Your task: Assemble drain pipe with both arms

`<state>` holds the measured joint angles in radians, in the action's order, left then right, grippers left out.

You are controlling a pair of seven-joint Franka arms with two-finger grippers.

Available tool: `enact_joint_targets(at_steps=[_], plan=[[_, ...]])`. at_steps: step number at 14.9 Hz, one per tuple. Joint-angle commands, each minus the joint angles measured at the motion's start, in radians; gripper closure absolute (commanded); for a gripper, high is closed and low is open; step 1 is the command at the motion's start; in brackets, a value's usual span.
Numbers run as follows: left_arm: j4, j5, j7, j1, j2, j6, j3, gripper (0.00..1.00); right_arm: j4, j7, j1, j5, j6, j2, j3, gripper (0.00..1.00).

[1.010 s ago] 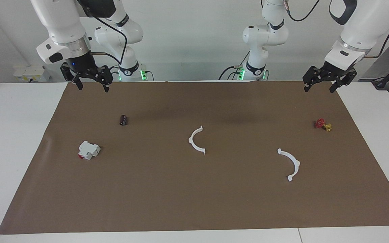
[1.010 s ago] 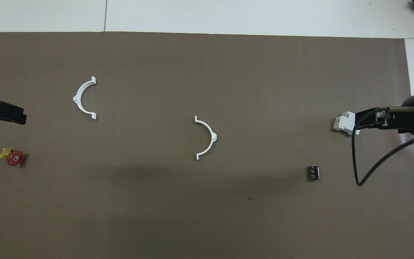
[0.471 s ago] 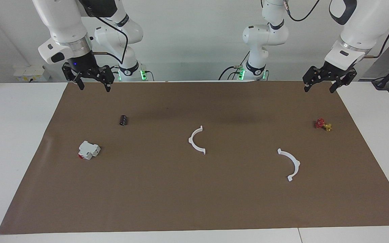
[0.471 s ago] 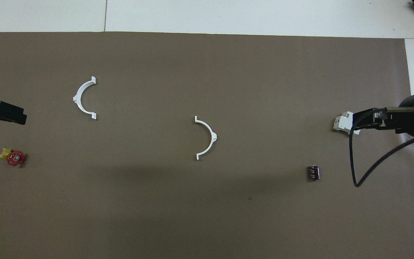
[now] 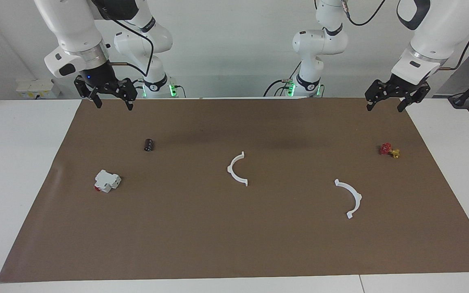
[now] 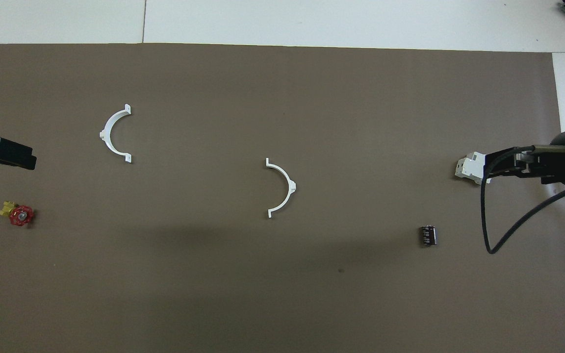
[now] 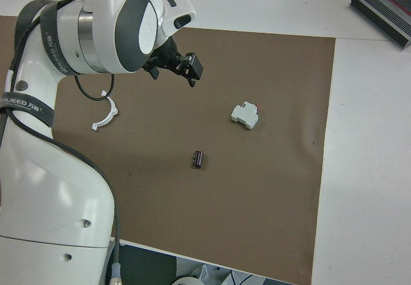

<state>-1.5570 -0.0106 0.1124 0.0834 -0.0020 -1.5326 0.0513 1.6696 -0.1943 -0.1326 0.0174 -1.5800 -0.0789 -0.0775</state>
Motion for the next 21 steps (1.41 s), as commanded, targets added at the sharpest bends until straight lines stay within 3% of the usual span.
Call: enact_joint_targets(at_steps=[1, 13, 21], plan=[[-0.029, 0.015, 0.007, -0.008, -0.027, 0.003, -0.001, 0.0, 0.013, 0.019, 0.07, -0.024, 0.017, -0.022, 0.047, 0.0], [-0.029, 0.015, 0.007, -0.008, -0.027, 0.003, -0.001, 0.0, -0.008, 0.024, 0.08, -0.024, 0.051, -0.028, 0.053, 0.0], [-0.029, 0.015, 0.007, -0.008, -0.027, 0.003, -0.001, 0.0, 0.004, 0.024, 0.031, -0.019, 0.055, -0.041, 0.002, 0.0]])
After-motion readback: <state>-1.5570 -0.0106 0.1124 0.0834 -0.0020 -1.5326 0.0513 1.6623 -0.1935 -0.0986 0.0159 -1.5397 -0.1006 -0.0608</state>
